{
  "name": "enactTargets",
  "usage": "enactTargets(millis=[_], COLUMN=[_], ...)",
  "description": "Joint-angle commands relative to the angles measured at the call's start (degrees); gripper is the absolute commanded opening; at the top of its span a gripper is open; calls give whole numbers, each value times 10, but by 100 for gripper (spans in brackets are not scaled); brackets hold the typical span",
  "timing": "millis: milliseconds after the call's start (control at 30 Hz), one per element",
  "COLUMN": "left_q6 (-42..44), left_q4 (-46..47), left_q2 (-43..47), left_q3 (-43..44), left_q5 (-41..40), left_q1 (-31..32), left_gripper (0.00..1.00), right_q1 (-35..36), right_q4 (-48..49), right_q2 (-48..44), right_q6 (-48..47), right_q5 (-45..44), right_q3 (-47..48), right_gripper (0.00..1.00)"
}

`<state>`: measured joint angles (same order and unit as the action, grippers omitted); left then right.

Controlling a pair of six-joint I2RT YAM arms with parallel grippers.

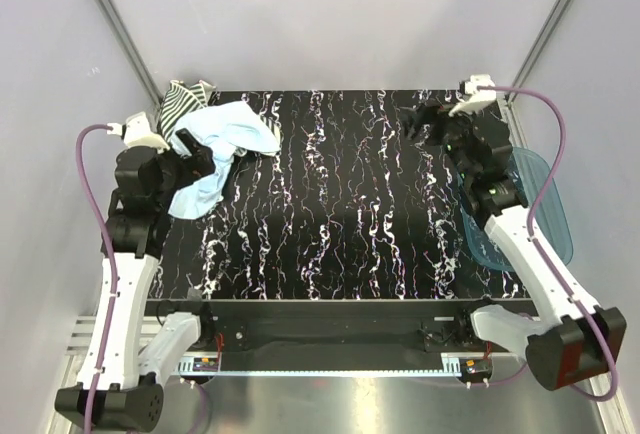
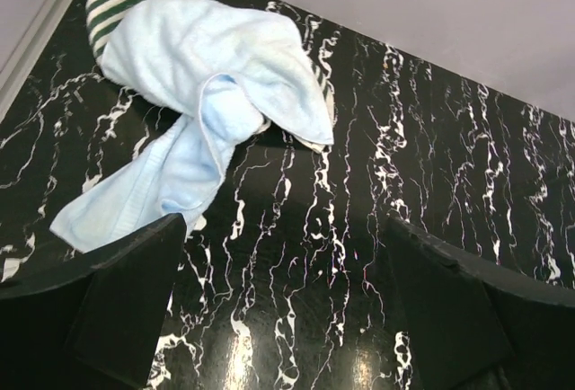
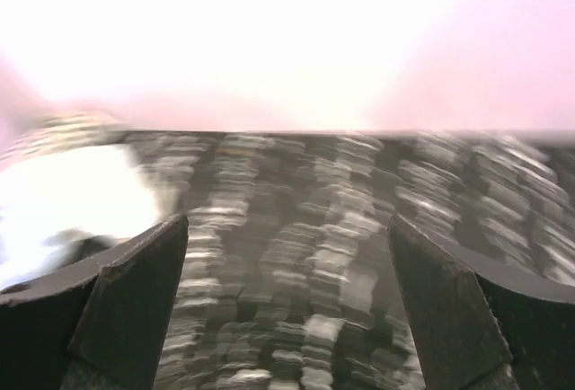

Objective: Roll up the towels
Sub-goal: Move the towel to the center of the board

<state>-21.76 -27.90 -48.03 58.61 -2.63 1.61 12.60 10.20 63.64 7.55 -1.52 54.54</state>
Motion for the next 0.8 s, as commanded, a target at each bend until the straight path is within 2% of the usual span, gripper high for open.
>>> enactTargets(millis=[0, 67, 100, 167, 200, 300, 400, 500, 567, 667, 767], left_q6=[-33, -71, -59, -57, -59, -53, -58, -79, -90, -115, -132], left_q4=[-22, -43, -40, -53, -60, -63, -72, -87, -96, -92, -68], left_q2=[9, 8, 5, 4, 7, 39, 59, 22, -41, -137, -226], left_q3=[-16, -34, -38, -49, -56, -100, -129, -113, -98, -54, -4], left_q5=[-51, -41, 14, 45, 45, 7, -61, -105, -119, -142, -138], left_q1=[-2, -3, -4, -4, -4, -3, -4, -4, -4, -4, -4], left_gripper=[99, 99, 99, 99, 99, 99, 99, 99, 99, 98, 90], right_q1=[34, 33, 33, 44, 73, 124, 144, 160, 178, 200, 213], right_q4=[-182, -176, -179, -181, -192, -242, -297, -351, -364, -351, -344], right_q2=[8, 32, 69, 117, 162, 254, 369, 463, 498, 508, 497], right_q6=[87, 151, 184, 208, 203, 172, 193, 205, 210, 214, 219], right_q5=[76, 82, 124, 184, 169, 100, 116, 126, 129, 130, 136], right_q3=[95, 97, 114, 156, 174, 262, 367, 459, 488, 472, 435], right_gripper=[100, 100, 100, 100, 100, 100, 100, 100, 98, 98, 98])
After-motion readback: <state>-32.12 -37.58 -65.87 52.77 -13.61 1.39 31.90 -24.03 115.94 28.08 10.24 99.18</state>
